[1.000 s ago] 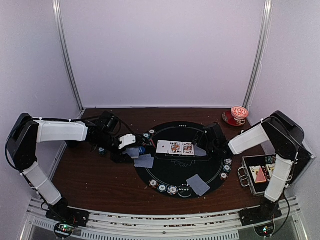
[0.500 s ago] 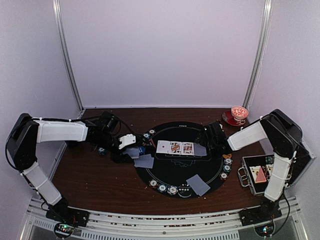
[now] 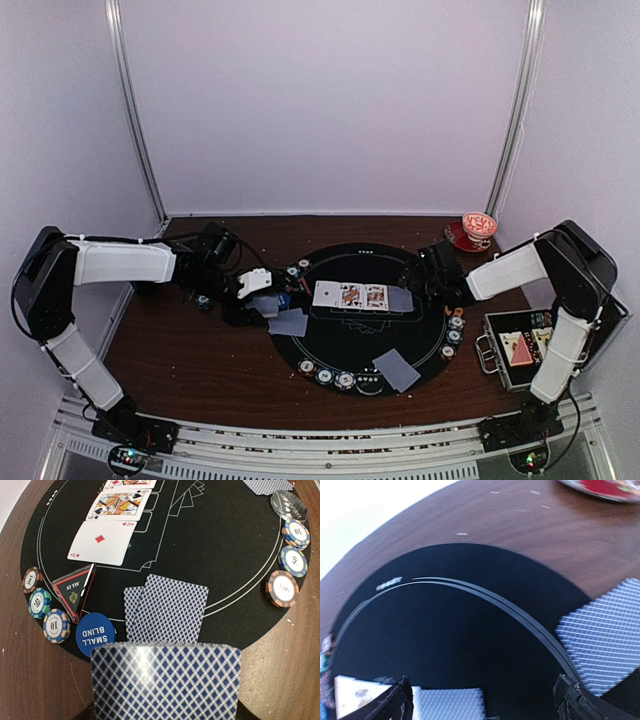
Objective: Distribute texas hold em gaming equipment
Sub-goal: Pick up the poker card from the face-down deck piles.
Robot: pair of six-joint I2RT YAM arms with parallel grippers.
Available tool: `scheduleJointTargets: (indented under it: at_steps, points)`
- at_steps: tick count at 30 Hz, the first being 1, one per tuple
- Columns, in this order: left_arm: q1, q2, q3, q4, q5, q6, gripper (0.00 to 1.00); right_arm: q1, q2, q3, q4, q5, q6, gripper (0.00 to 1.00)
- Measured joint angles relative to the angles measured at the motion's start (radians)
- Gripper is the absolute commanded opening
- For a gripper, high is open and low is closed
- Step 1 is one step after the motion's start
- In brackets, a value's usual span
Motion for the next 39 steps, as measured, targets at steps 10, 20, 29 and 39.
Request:
scheduleJointTargets:
  at_steps: [10,20,29,39]
  points:
    - [0.000,0.006,0.010,0.000,0.000,0.000,0.61,0.091,-0.192,-0.014,0.158,-0.288,-0.089,1.00]
    - [0.000,0.006,0.010,0.000,0.001,0.000,0.61,0.285,0.004,0.068,0.337,-0.568,-0.048,0.99]
    - [-0.011,0.005,0.010,0.000,0.001,0.001,0.61,0.339,0.259,0.259,0.449,-0.695,0.075,0.92]
    - [-0.020,-0.012,0.007,0.001,-0.001,0.002,0.61,0.370,0.380,0.386,0.488,-0.774,0.156,0.82]
